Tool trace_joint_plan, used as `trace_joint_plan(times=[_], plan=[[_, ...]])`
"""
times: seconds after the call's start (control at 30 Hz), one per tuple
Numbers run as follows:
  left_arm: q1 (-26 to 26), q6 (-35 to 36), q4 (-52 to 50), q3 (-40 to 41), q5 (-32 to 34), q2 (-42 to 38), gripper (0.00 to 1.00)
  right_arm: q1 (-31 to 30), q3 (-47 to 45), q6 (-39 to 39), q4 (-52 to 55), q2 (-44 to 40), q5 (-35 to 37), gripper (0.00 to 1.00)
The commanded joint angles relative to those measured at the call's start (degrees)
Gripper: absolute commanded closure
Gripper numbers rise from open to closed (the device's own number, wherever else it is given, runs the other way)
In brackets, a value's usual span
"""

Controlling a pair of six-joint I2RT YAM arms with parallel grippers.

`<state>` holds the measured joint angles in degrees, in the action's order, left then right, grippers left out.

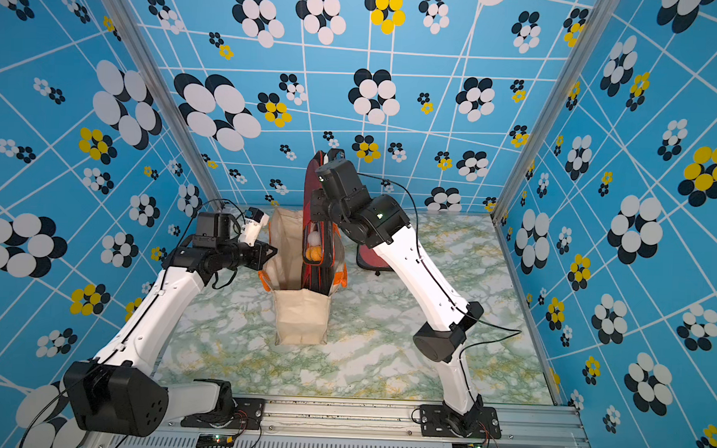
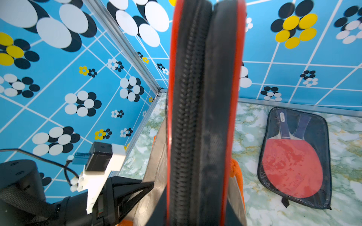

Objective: Remove the ping pong set from the canvas bag
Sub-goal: Pick up the ping pong set from the canvas bag, then place the ping pong set at the center of the board.

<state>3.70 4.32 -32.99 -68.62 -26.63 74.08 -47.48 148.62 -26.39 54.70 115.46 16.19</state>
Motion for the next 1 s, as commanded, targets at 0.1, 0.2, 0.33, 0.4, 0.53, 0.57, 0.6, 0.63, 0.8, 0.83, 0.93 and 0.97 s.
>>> trace_joint_plan(times=[0.1, 0.2, 0.33, 0.4, 0.53, 0.57, 0.6, 0.63, 0.8, 0.83, 0.93, 0.97], plan=[[-0.67, 1.22, 0.12, 1.00, -1.32, -1.13, 1.00, 3.78, -8.81, 0.62, -13.81, -10.98, 2.50, 1.00], [-0.68, 1.24, 0.03, 0.94, -1.40, -1.08, 1.00, 5.83, -13.46, 0.72, -15.88, -15.15, 2.58, 1.00], [-0.72, 1.32, 0.05, 0.88, -1.58, -0.84, 1.00, 9.27, -18.96, -0.19, -17.86, -19.95, 1.18, 1.00], [-0.69, 1.31, -0.01, 0.84, -1.49, -0.78, 1.00, 11.22, -20.86, -0.85, -17.87, -21.43, 0.61, 1.00], [-0.72, 1.32, -0.05, 0.70, -1.32, -0.69, 1.00, 14.87, -25.14, -1.73, -18.20, -24.55, -0.58, 1.00], [-0.72, 1.41, -0.05, 0.70, -1.16, -0.75, 1.00, 15.83, -26.17, -1.78, -18.20, -25.32, -0.67, 1.00], [-0.72, 1.40, 0.03, 0.81, -1.06, -0.77, 1.00, 16.63, -27.07, -1.84, -18.17, -25.97, -0.81, 1.00], [-0.72, 1.40, 0.03, 0.85, -1.05, -0.80, 1.00, 17.69, -28.19, -1.98, -18.13, -26.78, -1.08, 1.00], [-0.73, 1.39, -0.05, 0.59, -1.12, -0.53, 1.00, 23.75, -32.75, -3.21, -18.14, -29.29, -4.18, 1.00], [-0.67, 1.40, -0.05, 0.52, -1.01, -0.48, 1.00, 25.09, -33.52, -3.57, -17.97, -29.49, -5.29, 1.00], [-0.71, 1.40, -0.06, 0.32, -0.53, -0.25, 1.00, 28.41, -35.19, -4.02, -17.28, -29.50, -7.77, 1.00], [-0.72, 1.40, -0.05, 0.16, -0.46, -0.17, 1.00, 29.51, -35.96, -4.10, -17.23, -29.44, -8.49, 1.00]])
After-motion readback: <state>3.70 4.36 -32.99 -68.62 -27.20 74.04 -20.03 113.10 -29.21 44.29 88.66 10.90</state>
